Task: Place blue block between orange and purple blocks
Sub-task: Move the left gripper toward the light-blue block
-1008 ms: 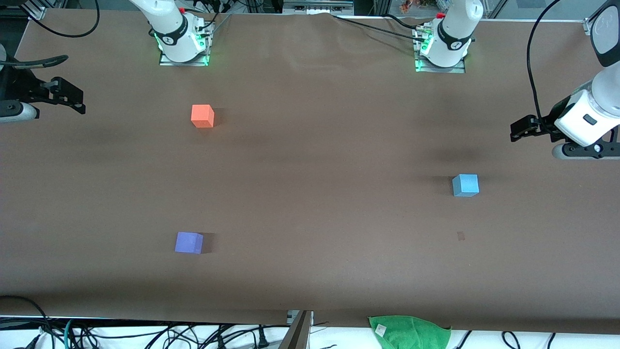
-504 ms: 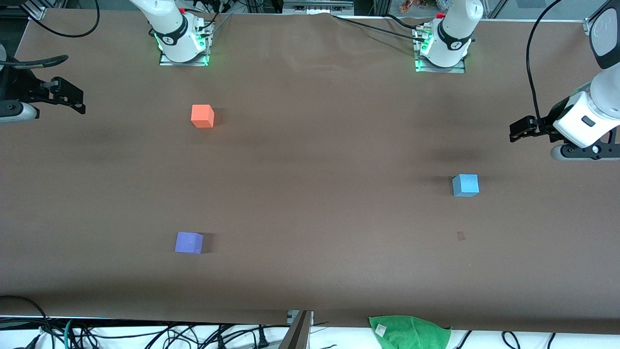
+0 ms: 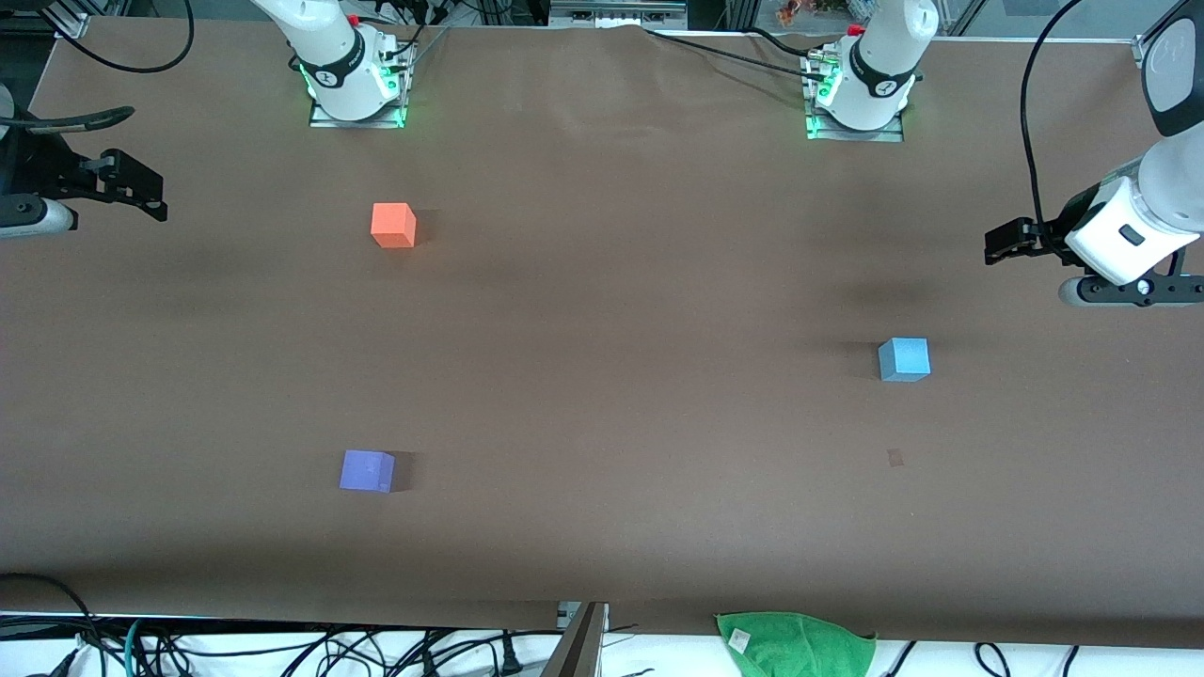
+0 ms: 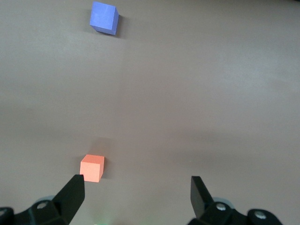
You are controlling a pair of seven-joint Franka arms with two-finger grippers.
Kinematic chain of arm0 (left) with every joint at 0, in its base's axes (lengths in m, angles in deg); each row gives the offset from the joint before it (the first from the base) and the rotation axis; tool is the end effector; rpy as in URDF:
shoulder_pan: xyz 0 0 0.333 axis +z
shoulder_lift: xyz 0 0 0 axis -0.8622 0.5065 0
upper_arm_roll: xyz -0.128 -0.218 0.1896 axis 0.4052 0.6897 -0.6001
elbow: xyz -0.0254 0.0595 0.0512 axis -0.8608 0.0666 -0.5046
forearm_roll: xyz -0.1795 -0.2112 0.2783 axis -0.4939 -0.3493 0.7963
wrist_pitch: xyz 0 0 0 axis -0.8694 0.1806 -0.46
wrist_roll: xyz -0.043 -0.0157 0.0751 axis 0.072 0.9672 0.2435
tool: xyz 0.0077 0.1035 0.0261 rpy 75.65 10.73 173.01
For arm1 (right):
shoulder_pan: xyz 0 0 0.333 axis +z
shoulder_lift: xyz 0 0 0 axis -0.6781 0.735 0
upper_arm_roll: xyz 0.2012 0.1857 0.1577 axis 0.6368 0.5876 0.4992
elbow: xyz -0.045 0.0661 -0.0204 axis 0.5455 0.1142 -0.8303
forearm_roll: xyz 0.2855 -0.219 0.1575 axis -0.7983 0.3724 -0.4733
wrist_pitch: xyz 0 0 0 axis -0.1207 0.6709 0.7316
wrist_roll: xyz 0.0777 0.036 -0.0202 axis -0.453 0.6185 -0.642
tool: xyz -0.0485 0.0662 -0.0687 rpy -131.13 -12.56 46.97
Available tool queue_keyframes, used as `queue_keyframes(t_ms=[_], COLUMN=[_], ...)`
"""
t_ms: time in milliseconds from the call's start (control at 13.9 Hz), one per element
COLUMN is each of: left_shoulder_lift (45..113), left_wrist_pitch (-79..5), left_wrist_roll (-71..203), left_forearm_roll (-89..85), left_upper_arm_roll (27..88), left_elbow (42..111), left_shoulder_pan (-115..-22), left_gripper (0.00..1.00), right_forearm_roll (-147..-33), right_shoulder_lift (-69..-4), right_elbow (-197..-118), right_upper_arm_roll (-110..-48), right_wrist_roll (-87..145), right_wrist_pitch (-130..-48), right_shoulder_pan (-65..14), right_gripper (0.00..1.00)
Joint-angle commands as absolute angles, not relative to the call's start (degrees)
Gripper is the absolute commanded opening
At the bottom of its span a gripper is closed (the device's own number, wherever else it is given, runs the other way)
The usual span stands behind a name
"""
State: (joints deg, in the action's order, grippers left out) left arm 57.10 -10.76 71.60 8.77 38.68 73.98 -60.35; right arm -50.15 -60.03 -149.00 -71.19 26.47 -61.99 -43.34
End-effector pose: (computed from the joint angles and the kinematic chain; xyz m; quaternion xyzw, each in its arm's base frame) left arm 0.5633 -0.0004 0.5273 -0.9954 -0.0055 0.0937 0.0166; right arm 0.5512 0.0089 0.6160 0.9964 0.0778 -0.0221 0.0270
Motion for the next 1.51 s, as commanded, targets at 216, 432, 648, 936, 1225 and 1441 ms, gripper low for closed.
queue_keyframes(t_ms=[216,432,648,936,1225,1441], left_shoulder_lift=[60.07,64.37,64.64,63.58,59.91,57.08], left_wrist_pitch=[-8.14,-6.30,-5.59,-2.87,-12.75,-31.55], left_wrist_roll=[72.67,72.67,72.84,72.93,73.02,72.93], left_forearm_roll=[7.82,7.91,8.00,9.05,9.32,16.94], left_upper_arm_roll=[38.67,38.67,38.93,39.64,41.12,43.07], left_elbow=[71.16,65.63,66.14,69.13,76.65,84.50], left_shoulder_pan=[-60.01,-60.36,-60.53,-60.36,-60.36,-60.10], left_gripper=[1.00,1.00,1.00,1.00,1.00,1.00], right_forearm_roll=[-49.85,-49.85,-49.94,-49.94,-49.94,-49.94], right_shoulder_lift=[-60.14,-60.14,-60.14,-60.14,-60.14,-60.14], right_elbow=[-148.63,-148.63,-148.63,-148.63,-148.63,-148.63], right_upper_arm_roll=[-70.83,-70.92,-70.92,-70.92,-70.92,-70.92], right_wrist_roll=[25.88,25.97,25.97,25.88,25.88,25.97], right_wrist_pitch=[-61.68,-61.68,-61.77,-61.77,-61.86,-61.95], right_shoulder_pan=[-43.58,-43.58,-43.58,-43.58,-43.58,-43.58], right_gripper=[1.00,1.00,1.00,1.00,1.00,1.00])
